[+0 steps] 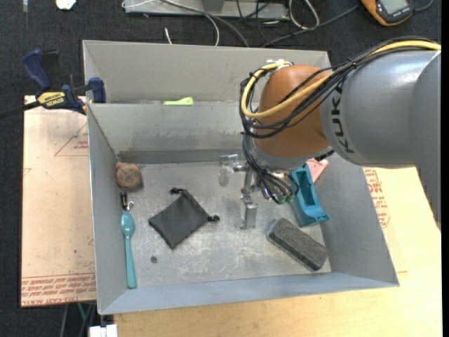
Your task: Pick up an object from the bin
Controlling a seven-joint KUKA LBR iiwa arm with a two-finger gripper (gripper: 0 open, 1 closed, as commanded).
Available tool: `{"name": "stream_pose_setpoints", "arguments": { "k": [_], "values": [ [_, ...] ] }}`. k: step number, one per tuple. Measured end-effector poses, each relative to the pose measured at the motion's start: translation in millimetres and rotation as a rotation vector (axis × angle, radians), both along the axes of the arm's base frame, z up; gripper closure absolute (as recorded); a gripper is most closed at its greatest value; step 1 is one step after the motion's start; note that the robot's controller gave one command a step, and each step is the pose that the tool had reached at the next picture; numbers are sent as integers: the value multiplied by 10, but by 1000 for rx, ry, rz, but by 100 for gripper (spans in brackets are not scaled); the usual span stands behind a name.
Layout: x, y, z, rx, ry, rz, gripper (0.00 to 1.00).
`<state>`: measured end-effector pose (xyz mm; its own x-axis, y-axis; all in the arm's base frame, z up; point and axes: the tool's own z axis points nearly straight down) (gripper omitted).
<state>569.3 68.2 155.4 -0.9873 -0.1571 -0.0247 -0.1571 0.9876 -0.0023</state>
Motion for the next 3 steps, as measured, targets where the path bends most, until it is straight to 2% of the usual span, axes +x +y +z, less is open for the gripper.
{"name": "stream_pose_setpoints", "arguments": {
  "k": [1, 2, 3],
  "values": [
    [81, 126, 104, -1, -14, 21, 0],
    [38, 234, -13, -3, -4, 95, 0],
    [69, 704, -223, 0, -16, 35, 0]
  ]
}}
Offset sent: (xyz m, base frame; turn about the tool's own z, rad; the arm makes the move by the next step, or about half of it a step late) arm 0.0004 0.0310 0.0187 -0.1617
